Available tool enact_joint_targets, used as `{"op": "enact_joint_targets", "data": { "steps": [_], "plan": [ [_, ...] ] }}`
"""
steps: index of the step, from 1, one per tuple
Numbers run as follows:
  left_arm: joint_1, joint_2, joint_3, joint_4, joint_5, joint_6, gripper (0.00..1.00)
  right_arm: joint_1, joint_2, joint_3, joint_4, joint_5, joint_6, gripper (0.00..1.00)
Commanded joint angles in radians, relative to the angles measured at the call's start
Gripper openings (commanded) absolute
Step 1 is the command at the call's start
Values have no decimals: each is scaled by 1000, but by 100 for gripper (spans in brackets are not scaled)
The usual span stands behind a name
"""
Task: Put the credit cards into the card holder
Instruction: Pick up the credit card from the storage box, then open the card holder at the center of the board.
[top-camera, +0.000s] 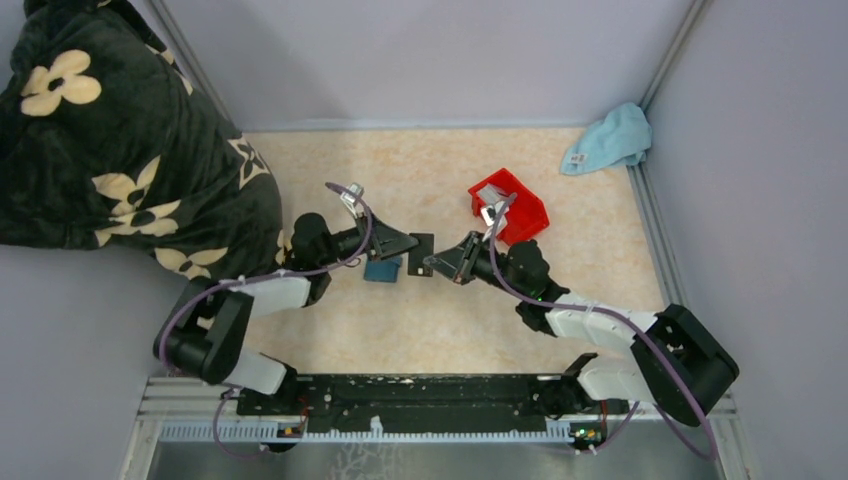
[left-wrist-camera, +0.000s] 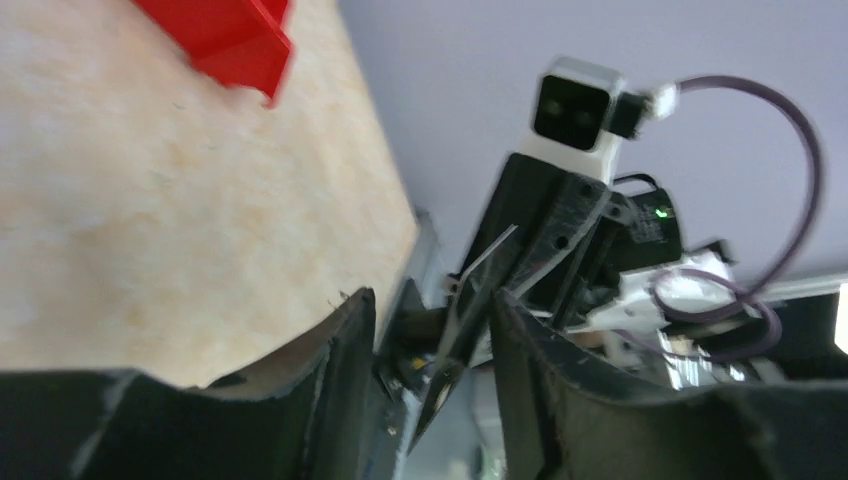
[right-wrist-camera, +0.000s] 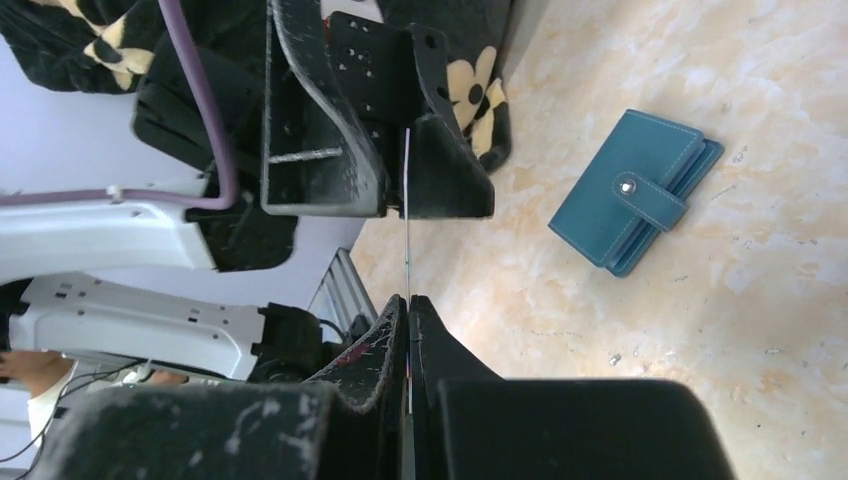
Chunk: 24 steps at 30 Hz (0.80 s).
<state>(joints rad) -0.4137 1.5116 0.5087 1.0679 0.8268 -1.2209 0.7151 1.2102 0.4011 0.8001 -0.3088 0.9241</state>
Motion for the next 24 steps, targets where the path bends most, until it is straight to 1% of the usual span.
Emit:
{"op": "enact_joint_targets", "data": {
  "steps": [1,2,5,8,11,14,17,21,24],
  "plan": [
    [12,-173,35,-528,-289,268,56,4,-43,108,-92,19,-58,0],
    [15,-207,32,-593,-349,281,59,8,-47,122,-125,35,-70,0],
    [28,-298,13,-721,-514,296,60,34,-39,206,-270,94,-140,0],
    [35,-370,2,-849,-662,322,58,83,12,334,-441,185,-226,0],
    [38,-406,17,-964,-785,348,55,125,117,495,-628,268,-286,0],
    [41,-419,41,-1060,-863,372,51,147,242,640,-748,302,-312,0],
    [45,-418,51,-1122,-925,386,47,169,354,765,-856,349,-327,0],
    [57,-386,44,-1152,-951,398,39,196,501,903,-969,388,-335,0],
    [65,-357,35,-1155,-960,396,37,213,576,985,-1044,411,-334,0]
  ]
}}
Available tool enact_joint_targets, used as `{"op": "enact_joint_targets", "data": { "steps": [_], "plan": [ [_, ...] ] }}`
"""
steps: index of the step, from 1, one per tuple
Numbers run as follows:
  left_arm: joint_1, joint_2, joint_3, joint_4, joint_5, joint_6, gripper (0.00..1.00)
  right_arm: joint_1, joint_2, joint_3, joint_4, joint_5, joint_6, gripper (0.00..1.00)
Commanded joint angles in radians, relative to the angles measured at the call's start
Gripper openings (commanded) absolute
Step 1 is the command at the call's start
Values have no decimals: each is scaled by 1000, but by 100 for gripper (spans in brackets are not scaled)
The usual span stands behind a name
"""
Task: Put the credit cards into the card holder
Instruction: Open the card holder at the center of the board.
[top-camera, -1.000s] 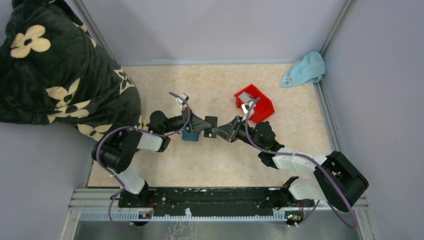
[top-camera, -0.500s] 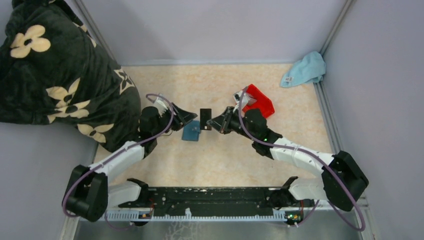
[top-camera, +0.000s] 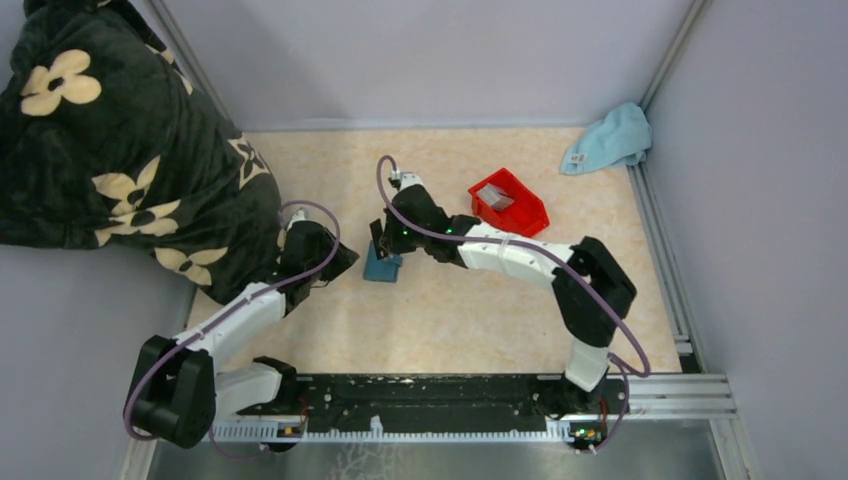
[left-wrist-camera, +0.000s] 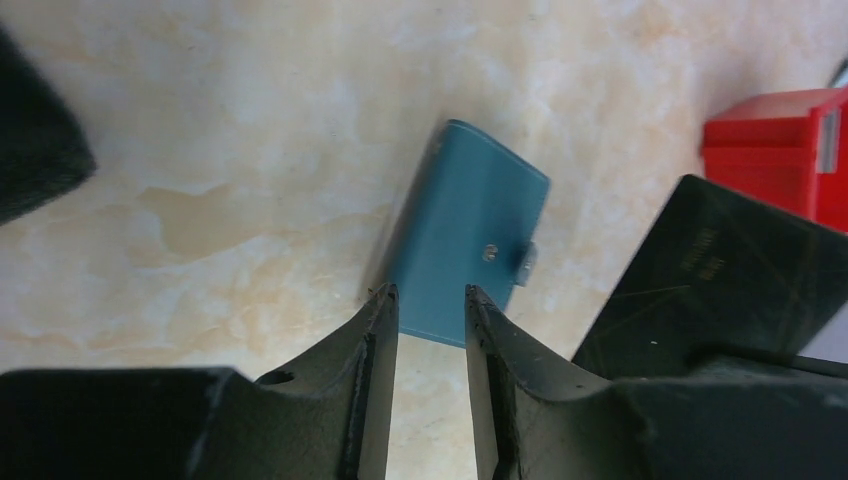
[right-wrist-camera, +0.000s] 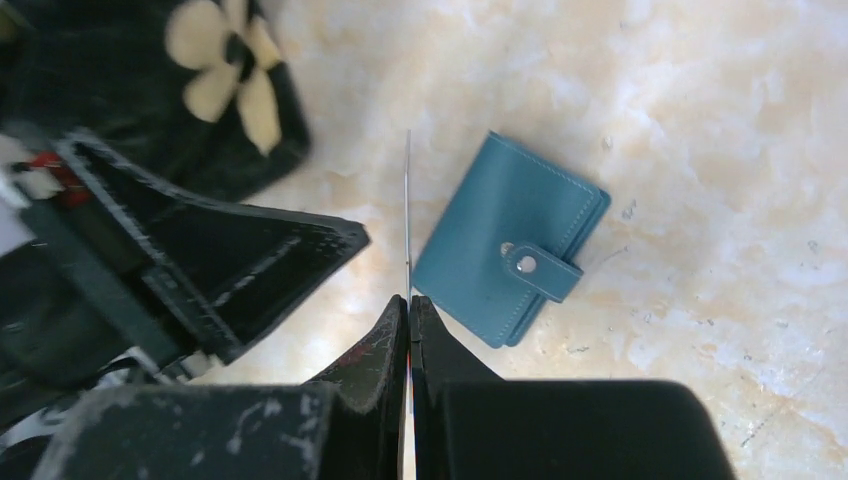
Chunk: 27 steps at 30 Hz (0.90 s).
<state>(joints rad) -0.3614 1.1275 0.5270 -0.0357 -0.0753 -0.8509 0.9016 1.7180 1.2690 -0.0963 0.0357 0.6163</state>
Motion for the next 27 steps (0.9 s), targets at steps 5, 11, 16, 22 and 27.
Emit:
{"op": "enact_joint_targets", "data": {
  "steps": [5,11,16,22,27],
  "plan": [
    [19,58,-10,3,-39,16,36,38,150,206,-255,92,-18,0],
    [20,111,-15,36,-21,11,34,38,211,254,-318,111,-5,0],
    [21,146,-18,57,-10,12,33,41,247,291,-352,129,4,0],
    [21,184,-21,80,-7,13,33,45,289,351,-402,140,4,0],
    [21,211,-23,97,-7,15,32,43,298,364,-426,171,5,0]
  ]
}}
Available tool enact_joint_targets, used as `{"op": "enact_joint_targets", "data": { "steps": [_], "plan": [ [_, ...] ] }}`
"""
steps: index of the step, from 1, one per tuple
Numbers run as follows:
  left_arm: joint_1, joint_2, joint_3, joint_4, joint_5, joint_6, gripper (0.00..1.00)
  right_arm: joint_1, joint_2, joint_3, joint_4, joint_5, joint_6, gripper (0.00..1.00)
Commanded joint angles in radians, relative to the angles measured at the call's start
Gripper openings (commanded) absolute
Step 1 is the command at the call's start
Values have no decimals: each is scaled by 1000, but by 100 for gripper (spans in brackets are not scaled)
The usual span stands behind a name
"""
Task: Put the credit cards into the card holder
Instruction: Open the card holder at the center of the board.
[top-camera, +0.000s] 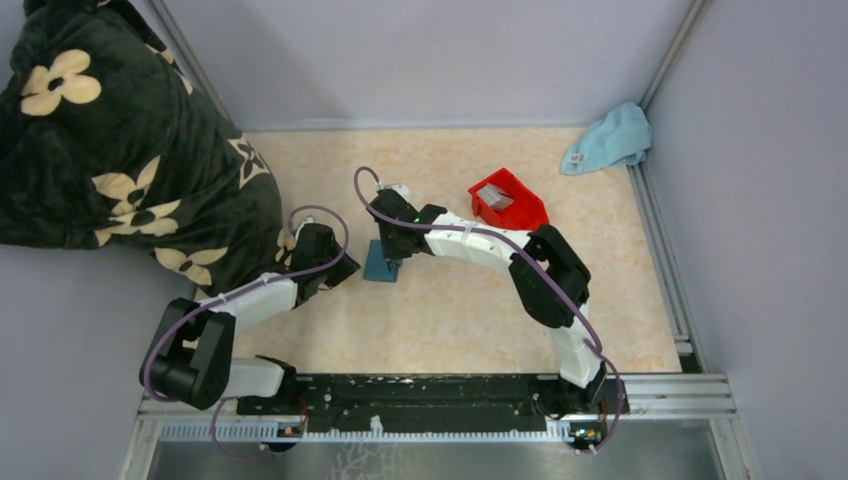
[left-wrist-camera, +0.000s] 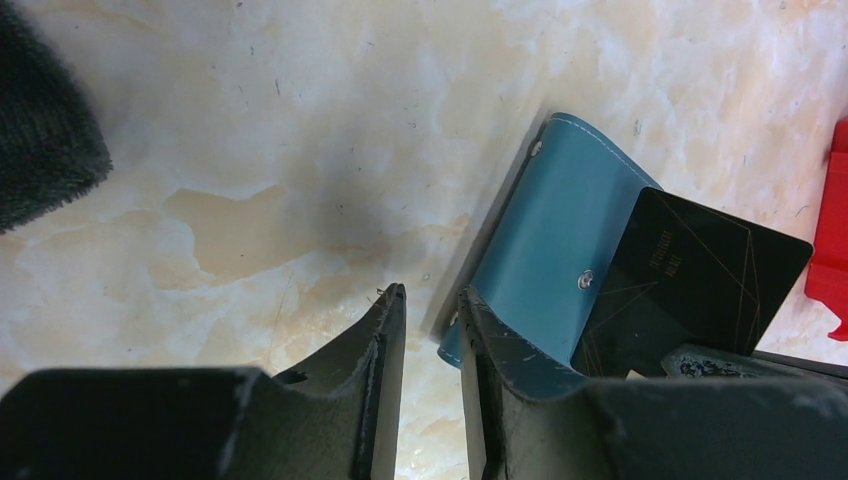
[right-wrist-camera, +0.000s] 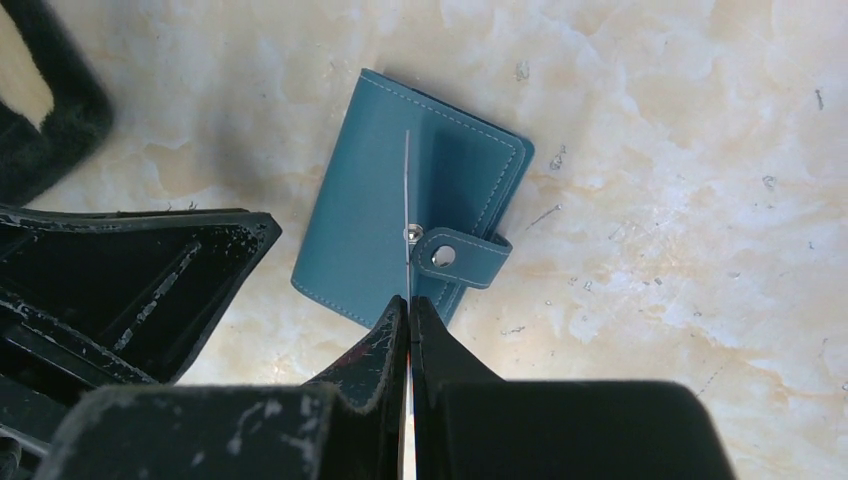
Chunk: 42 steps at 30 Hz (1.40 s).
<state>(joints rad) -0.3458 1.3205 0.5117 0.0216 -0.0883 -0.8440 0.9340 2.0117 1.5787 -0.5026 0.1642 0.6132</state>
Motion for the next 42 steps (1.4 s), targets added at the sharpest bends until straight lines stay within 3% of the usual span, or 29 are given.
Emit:
{"op": "enact_joint_targets", "data": {
  "steps": [1,22,42],
  "plan": [
    [5,25,-10,42,6,9,32,11,3,52,-25,49,9,0],
    [6,70,-13,65,35,17,32,-33,-134,-137,57,82,60,0],
    [5,118,-12,78,53,19,31,-123,-227,-347,321,-139,174,0]
  ]
}}
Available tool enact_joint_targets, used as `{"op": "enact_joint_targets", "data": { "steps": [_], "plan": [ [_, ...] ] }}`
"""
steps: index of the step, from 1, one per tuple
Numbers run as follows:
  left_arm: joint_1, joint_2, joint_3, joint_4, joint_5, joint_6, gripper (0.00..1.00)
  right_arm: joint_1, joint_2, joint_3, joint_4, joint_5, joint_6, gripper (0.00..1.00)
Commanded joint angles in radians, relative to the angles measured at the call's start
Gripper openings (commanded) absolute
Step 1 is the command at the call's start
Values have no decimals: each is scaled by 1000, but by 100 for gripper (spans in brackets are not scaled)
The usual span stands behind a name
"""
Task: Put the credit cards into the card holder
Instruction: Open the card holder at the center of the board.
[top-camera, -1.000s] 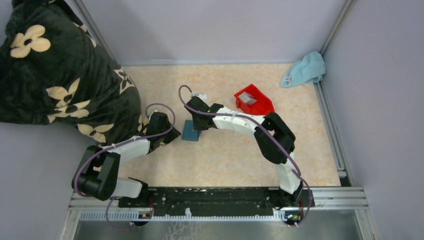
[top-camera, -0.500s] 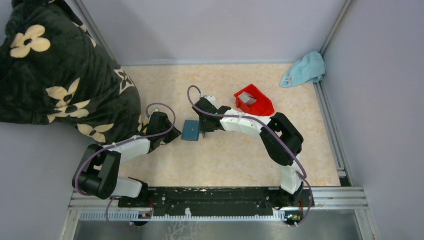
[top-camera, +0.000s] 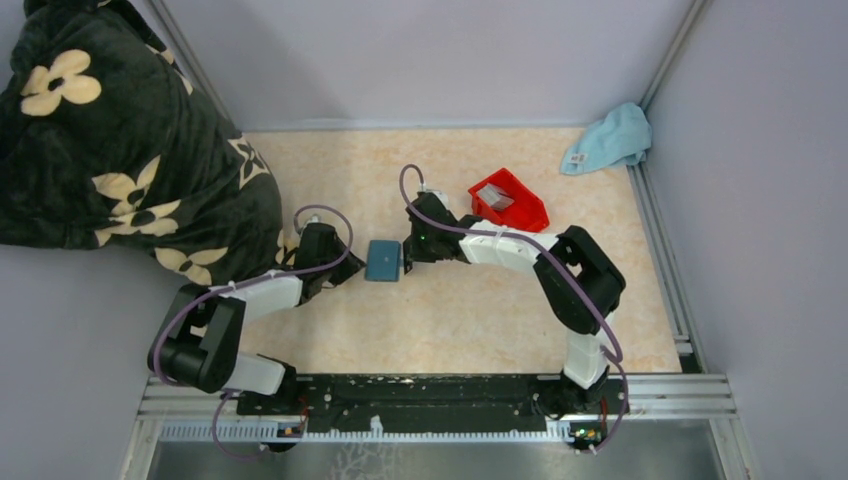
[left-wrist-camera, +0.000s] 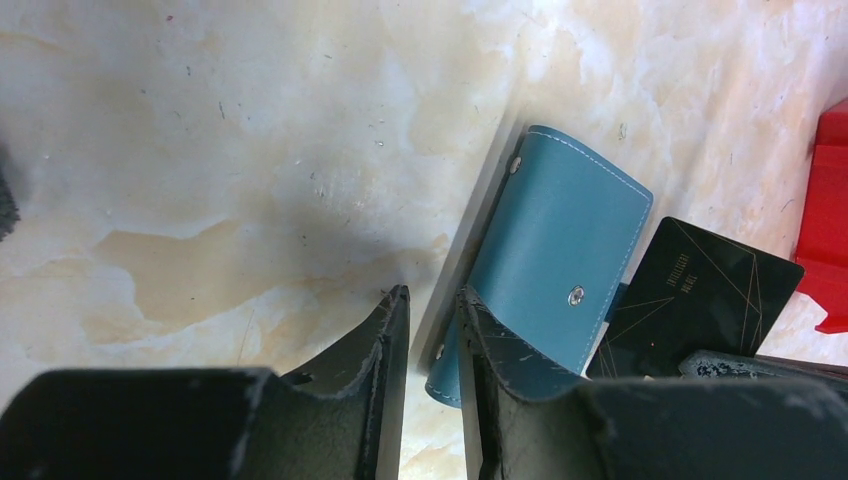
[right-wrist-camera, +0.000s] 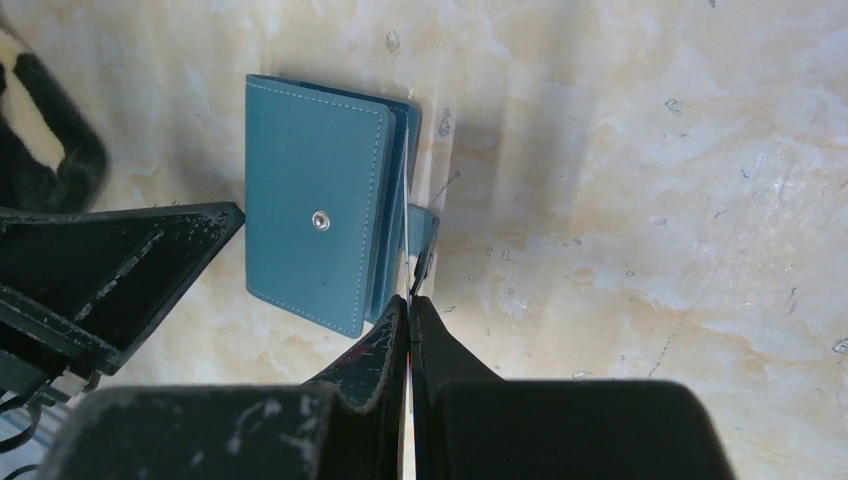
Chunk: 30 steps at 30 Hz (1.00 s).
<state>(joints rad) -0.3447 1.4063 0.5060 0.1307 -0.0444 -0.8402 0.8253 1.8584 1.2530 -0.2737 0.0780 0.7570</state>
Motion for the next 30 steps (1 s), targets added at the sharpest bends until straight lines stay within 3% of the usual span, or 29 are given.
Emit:
{"op": "enact_joint_targets", "data": {
  "steps": [1,30],
  "plan": [
    [4,34,-7,-30,10,16,31,-17,-77,-29,106,-63,35,0],
    [5,58,-21,-22,11,14,30,-63,-80,-144,274,-163,110,0]
  ]
}}
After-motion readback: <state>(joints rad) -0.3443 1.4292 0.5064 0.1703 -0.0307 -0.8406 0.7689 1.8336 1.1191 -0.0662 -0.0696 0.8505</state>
